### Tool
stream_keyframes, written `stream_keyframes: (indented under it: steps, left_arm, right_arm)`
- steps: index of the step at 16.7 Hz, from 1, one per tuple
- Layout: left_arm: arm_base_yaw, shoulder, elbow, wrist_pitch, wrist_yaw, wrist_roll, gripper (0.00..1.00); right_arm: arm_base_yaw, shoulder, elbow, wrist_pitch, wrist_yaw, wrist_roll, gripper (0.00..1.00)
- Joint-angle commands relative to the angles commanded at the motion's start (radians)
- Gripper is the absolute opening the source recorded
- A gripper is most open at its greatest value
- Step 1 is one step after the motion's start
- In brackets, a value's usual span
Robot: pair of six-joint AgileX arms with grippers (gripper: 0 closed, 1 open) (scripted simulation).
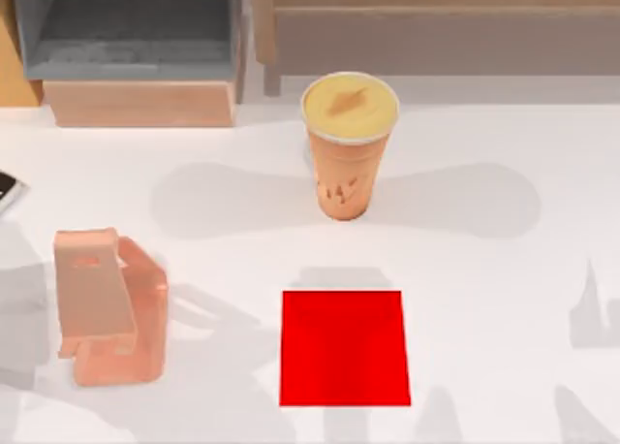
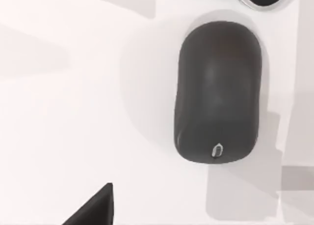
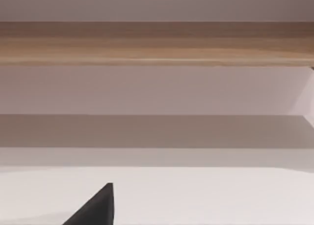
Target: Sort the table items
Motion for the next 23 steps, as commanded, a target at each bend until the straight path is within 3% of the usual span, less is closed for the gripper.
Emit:
stream_keyframes:
  steps: [5,13,18,23]
  left_arm:
    - [-0.003,0.005,-0.016,0.019,0.0,-0.002,1.0]
    - [0.003,0.129,-0.196,0.332,0.0,0.005,1.0]
    - [0.003,0.142,-0.212,0.354,0.001,0.006,1.0]
    - [0.003,0.142,-0.212,0.354,0.001,0.006,0.62]
  right_arm:
    - [0.0,0.0,0.0,0.0,0.0,0.0,1.0]
    - [0.0,0.0,0.0,0.0,0.0,0.0,1.0]
    - [0.0,0.0,0.0,0.0,0.0,0.0,1.0]
    - [0.0,0.0,0.0,0.0,0.0,0.0,1.0]
